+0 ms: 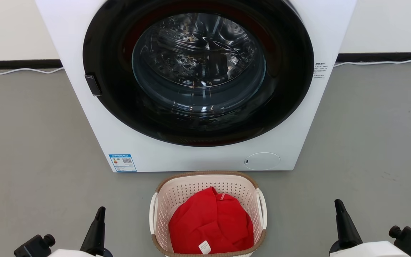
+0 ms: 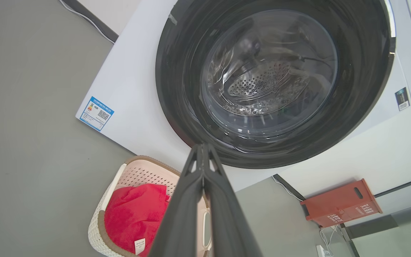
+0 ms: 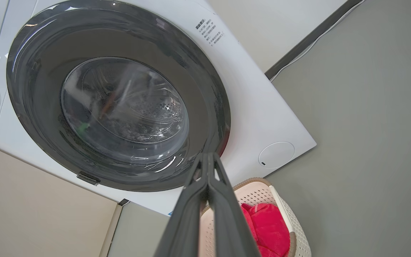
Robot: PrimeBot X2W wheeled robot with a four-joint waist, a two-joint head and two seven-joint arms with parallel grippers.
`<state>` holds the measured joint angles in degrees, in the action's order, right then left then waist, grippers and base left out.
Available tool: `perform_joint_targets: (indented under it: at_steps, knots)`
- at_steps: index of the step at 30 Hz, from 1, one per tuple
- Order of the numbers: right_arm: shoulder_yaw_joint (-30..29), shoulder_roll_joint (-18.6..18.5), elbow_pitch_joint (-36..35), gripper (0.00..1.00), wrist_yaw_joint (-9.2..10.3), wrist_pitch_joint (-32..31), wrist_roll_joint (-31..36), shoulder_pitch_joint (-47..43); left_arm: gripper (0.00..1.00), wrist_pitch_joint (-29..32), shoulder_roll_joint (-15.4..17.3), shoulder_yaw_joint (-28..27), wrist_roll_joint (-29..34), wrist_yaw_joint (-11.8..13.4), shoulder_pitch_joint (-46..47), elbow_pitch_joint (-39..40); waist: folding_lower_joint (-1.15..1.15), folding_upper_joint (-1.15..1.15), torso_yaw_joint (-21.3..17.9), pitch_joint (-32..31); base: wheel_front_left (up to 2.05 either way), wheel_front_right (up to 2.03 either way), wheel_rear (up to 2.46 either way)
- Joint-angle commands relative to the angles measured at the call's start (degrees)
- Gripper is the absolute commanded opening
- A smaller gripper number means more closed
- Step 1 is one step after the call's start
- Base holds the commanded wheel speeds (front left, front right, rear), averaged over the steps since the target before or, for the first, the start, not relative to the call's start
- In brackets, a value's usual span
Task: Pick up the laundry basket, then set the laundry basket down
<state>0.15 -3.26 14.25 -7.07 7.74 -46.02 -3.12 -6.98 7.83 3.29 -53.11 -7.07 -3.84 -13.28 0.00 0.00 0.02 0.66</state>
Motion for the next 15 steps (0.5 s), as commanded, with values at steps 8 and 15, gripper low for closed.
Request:
perform_joint_targets:
  at_steps: [8, 15]
  knots:
    - [-0.18, -0.89, -0.99, 0.00, -0.19, -1.53, -6.12, 3.73, 0.00, 1.59, 0.09, -2.08, -5.01, -0.22, 4.02, 0.95, 0.00, 0.00, 0.00, -0.05, 0.00, 0.00, 0.00]
    - [-0.59, -0.95, -0.93, 0.00, -0.22, -2.64, -10.51, 4.28, 0.00, 2.76, -0.37, -2.80, -8.63, -0.24, 4.64, 0.78, 0.00, 0.00, 0.00, -0.10, 0.00, 0.00, 0.00]
